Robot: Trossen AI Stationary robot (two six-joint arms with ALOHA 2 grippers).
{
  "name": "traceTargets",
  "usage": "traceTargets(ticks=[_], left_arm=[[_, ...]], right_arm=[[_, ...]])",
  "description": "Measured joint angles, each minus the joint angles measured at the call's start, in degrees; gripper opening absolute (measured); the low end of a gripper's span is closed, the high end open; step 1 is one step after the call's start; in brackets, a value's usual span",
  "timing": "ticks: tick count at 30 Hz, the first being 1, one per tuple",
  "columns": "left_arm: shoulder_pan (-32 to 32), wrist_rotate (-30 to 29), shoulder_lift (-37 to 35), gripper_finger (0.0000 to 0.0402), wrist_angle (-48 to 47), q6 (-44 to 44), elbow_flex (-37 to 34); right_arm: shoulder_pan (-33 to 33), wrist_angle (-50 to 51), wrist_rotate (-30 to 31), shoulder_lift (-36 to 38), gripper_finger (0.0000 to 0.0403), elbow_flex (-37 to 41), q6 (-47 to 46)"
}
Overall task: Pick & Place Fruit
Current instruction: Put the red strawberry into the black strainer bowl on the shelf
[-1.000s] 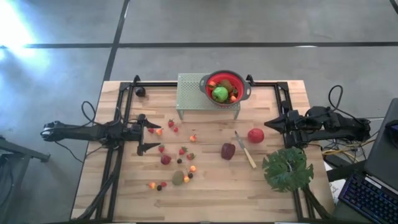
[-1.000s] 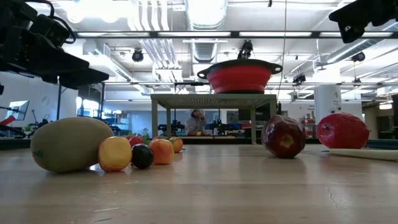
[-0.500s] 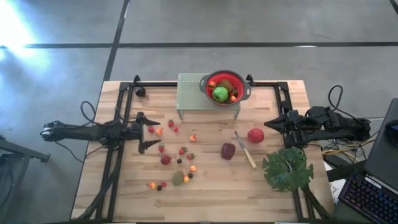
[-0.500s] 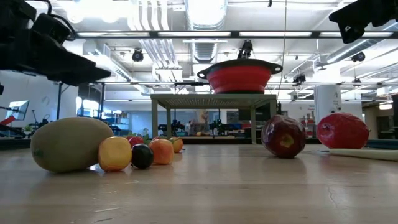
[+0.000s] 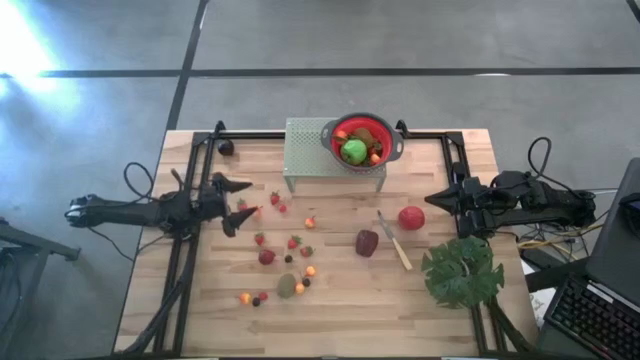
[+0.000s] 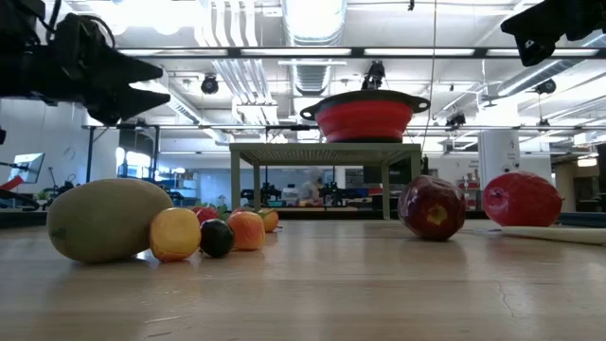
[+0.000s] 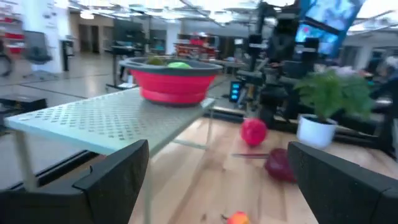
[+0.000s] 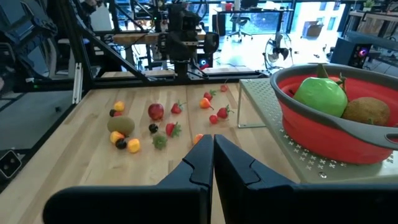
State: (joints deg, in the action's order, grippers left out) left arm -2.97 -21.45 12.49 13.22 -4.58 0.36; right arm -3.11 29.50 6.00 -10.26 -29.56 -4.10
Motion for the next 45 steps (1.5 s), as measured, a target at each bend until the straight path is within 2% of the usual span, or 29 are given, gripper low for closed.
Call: traceTargets(ticks=[2, 5, 11, 16, 22, 26, 31, 33, 36, 42, 45], left_arm=[[0.01, -2.74, 0.00, 0.0388, -0.68, 1.65, 0.18], [0.14, -7.42, 0.58, 0.0388, -7.24, 4.30, 2.37], [0.34, -20.74, 2.37, 0.0388, -20.75, 2.33, 10.58], [0.48, -23.43, 4.29, 0.0388, -30.29, -3.25, 17.43], [2.52, -25.29, 9.50, 0.0388, -46.41, -12.41, 24.73], [4.74, -23.59, 14.69, 0.0388, -52.39, -13.19, 27.71], [8.12, -17.21, 21.16, 0.0388, -52.24, -12.50, 29.86], [9.97, -16.45, 23.85, 0.0388, -52.50, -13.51, 30.71], [13.99, -15.10, 28.06, 0.0388, -55.11, -15.67, 33.00], [24.69, -8.10, 37.66, 0.0387, -64.59, -23.11, 39.53], [29.63, -5.15, 42.46, 0.0387, -67.40, -23.96, 41.71]], right_arm=[[0.00, 0.00, -0.02, 0.00, 0.0008, 0.00, 0.00], [0.00, -0.01, 0.00, 0.00, 0.0008, 0.00, 0.02], [0.00, 0.00, 0.00, 0.00, 0.0008, 0.00, 0.02], [0.00, 0.00, 0.00, 0.00, 0.0008, 0.00, 0.02], [0.00, 0.00, 0.00, 0.00, 0.0008, 0.00, 0.04], [0.00, 0.00, 0.00, -0.02, 0.0008, 0.00, 0.04], [0.00, 0.00, 0.00, -0.02, 0.0008, 0.00, 0.04], [0.00, -0.01, 0.00, -0.02, 0.0008, 0.00, 0.04], [0.00, 0.00, 0.00, -0.02, 0.0008, 0.00, 0.04], [0.00, 0.00, 0.00, -0.02, 0.0008, 0.00, 0.04], [0.01, -0.01, 0.00, -0.02, 0.0008, 0.00, 0.04]])
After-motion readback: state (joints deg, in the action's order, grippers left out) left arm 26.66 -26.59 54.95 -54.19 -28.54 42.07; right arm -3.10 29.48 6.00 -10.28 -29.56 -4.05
